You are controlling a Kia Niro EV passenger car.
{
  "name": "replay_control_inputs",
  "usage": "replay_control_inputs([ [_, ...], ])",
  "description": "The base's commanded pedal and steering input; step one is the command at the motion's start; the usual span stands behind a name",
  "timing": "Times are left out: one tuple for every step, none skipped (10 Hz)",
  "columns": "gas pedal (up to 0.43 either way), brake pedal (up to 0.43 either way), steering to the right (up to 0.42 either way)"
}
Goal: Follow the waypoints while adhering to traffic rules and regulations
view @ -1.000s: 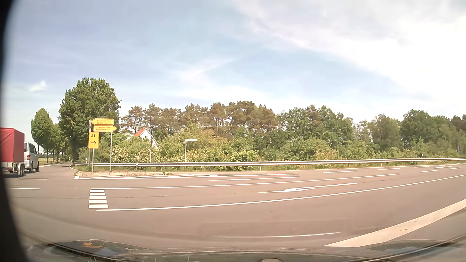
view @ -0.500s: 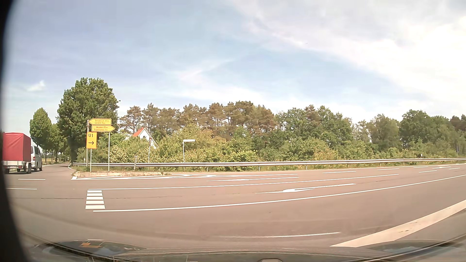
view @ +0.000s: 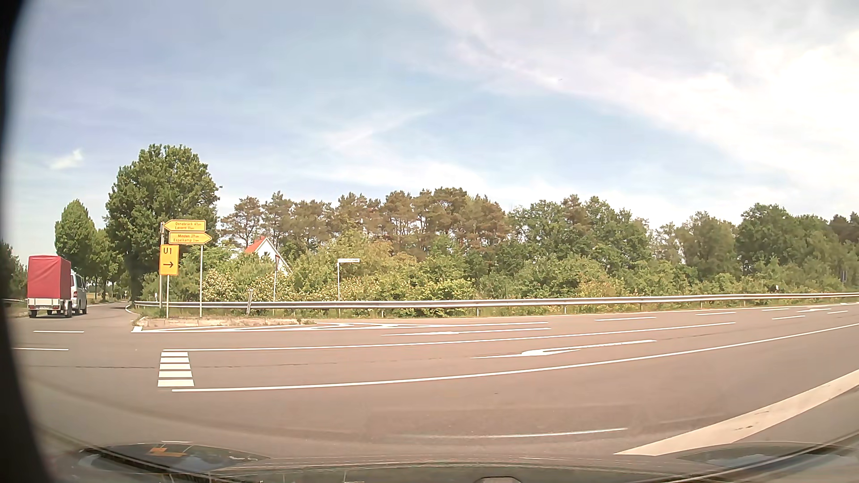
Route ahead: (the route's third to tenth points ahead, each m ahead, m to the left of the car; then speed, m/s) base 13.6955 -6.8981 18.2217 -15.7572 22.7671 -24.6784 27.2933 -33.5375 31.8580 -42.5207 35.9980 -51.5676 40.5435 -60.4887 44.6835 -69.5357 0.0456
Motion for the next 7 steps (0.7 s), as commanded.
replay_control_inputs([
  [0.0,0.268,0.222],
  [0.0,0.274,0.222],
  [0.0,0.274,0.222],
  [0.0,0.274,0.222],
  [0.0,0.274,0.222],
  [0.0,0.274,0.222],
  [0.0,0.274,0.222],
])
